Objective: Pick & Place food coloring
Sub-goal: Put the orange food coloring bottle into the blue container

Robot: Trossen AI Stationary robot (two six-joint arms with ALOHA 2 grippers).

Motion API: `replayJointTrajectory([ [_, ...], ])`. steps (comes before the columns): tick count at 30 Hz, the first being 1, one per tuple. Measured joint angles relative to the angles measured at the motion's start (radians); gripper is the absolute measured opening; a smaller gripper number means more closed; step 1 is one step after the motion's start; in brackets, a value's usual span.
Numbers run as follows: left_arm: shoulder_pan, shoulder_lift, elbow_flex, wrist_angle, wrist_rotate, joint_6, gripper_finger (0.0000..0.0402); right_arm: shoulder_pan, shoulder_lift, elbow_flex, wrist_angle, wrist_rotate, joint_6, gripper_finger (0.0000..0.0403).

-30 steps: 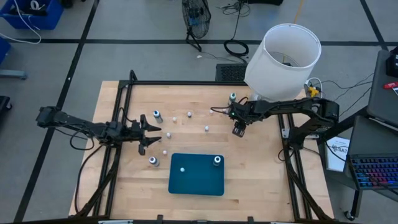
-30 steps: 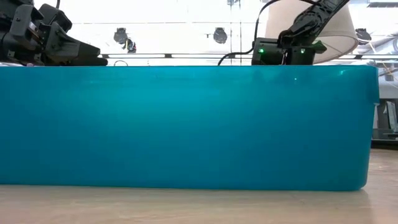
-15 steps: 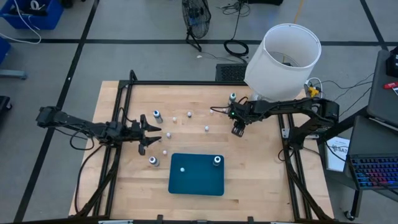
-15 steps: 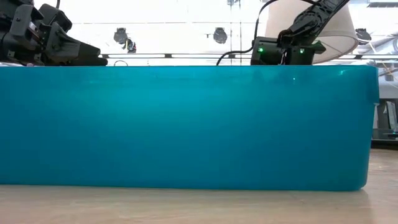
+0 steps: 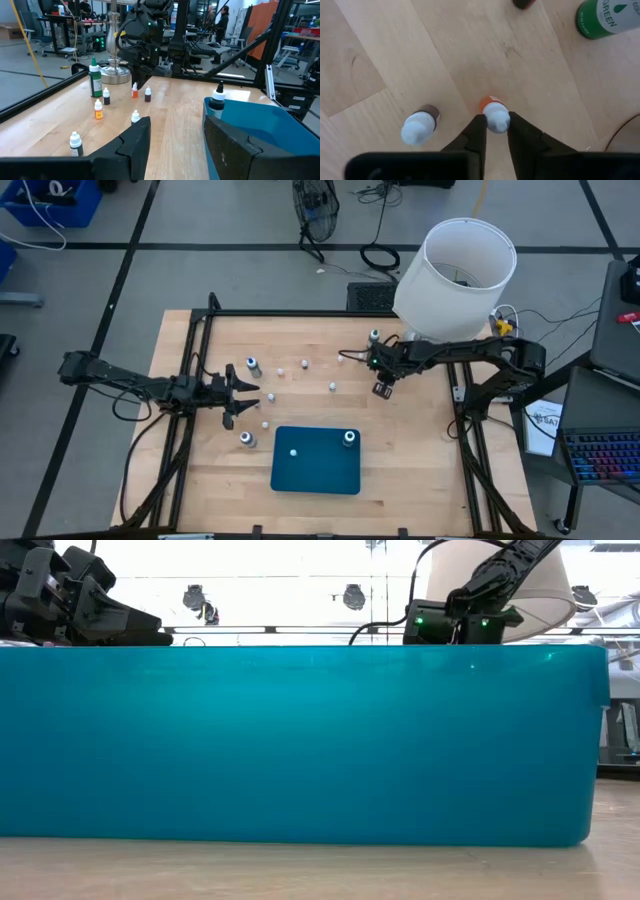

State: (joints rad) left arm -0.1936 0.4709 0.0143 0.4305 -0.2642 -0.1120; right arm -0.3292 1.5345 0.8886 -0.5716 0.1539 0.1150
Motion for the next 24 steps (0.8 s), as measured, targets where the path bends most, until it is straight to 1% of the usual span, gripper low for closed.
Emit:
replayJointTrajectory([
  [1, 0.000, 0.000, 0.000, 0.000, 0.000, 0.000, 0.0187, -0.004, 0.000, 0.000, 0.001, -0.001, 0.000, 0.0039],
  [15, 0.000, 0.000, 0.000, 0.000, 0.000, 0.000, 0.0186, -0.009, -0.012, 0.000, 0.009, 0.000, -0.039, 0.0039],
  [20, 0.000, 0.000, 0.000, 0.000, 0.000, 0.000, 0.0187, 0.003, -0.082, 0.002, 0.020, 0.002, -0.049, 0.0039],
  [24, 0.000, 0.000, 0.000, 0.000, 0.000, 0.000, 0.0186, 0.043, -0.182, 0.002, 0.021, 0.002, -0.042, 0.0039],
])
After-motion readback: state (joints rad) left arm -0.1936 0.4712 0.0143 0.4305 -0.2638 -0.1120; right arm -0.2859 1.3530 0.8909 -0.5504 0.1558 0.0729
